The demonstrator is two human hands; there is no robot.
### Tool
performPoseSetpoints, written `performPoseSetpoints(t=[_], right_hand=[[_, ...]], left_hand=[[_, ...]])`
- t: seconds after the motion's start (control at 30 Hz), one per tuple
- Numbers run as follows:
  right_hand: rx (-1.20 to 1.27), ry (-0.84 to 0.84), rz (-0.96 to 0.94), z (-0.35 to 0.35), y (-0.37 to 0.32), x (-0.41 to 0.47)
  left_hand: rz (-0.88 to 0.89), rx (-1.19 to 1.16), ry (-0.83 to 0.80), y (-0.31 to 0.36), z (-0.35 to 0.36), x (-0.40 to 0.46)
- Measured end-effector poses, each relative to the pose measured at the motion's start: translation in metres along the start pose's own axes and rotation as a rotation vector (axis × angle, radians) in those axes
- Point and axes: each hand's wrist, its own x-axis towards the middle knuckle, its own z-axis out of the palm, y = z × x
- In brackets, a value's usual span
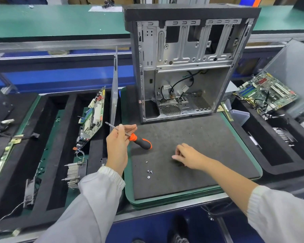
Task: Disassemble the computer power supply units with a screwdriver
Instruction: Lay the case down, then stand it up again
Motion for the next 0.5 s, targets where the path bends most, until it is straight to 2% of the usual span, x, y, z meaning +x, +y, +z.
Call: performPoseSetpoints(t=[0.17,0.37,0.5], right_hand=[[-0.053,0.006,-0.021,0.0,-0.008,0.001],[0.014,0.092,0.02,0.01,-0.018,-0.001],[0.054,0.145,-0.026,0.026,-0.042,0.005]], left_hand=[[-0.006,-0.014,0.013,0.001,-0.002,-0.002],[-0.004,-0.018,0.01,0.004,0.001,-0.005],[0.006,-0.018,0.001,0.007,0.001,-0.007]])
